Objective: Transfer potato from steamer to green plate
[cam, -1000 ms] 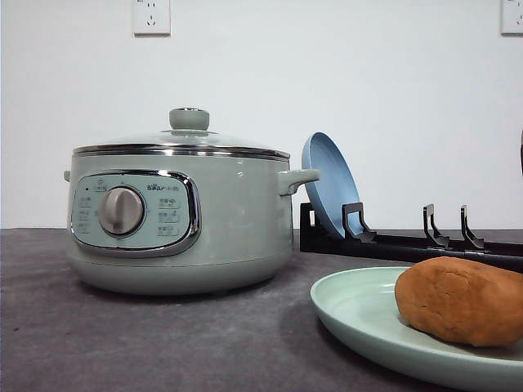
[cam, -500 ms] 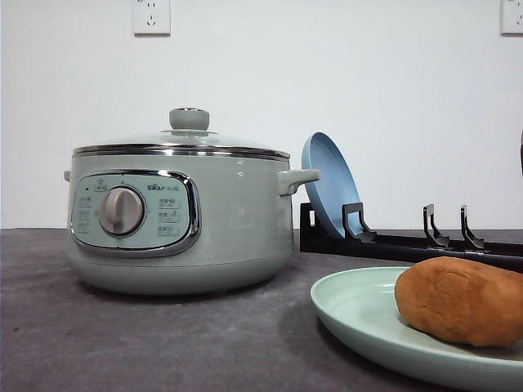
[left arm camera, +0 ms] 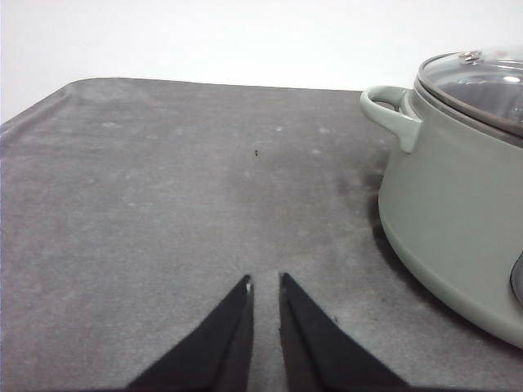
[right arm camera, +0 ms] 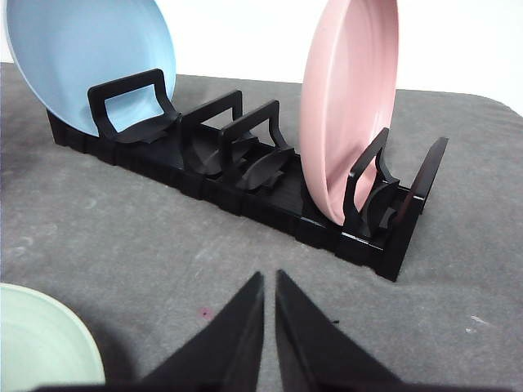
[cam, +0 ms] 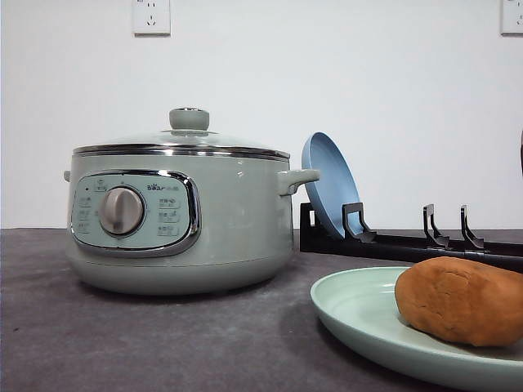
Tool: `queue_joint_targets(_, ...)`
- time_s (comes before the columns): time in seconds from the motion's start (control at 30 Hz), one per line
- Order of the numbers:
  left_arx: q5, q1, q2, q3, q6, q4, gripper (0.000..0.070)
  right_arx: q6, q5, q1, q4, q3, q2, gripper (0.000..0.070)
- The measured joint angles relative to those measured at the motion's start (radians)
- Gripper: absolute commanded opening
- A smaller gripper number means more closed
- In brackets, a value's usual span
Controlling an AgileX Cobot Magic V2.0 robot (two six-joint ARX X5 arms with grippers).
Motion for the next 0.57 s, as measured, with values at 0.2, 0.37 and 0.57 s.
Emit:
queue_joint_targets(0.2,0.000,0.000,0.000,0.000,0.000,0.000,0.0057,0.000,0.000,0.000,0.000,0.000,0.000,0.0012)
queue_joint_targets(0.37,0.000,0.000,0.000,0.000,0.000,0.000,0.0057,0.000,0.000,0.000,0.000,0.000,0.000,0.0012)
queue_joint_targets(0.57,0.000,0.000,0.000,0.000,0.000,0.000,0.0057,0.000,0.000,0.000,0.000,0.000,0.000,0.0012)
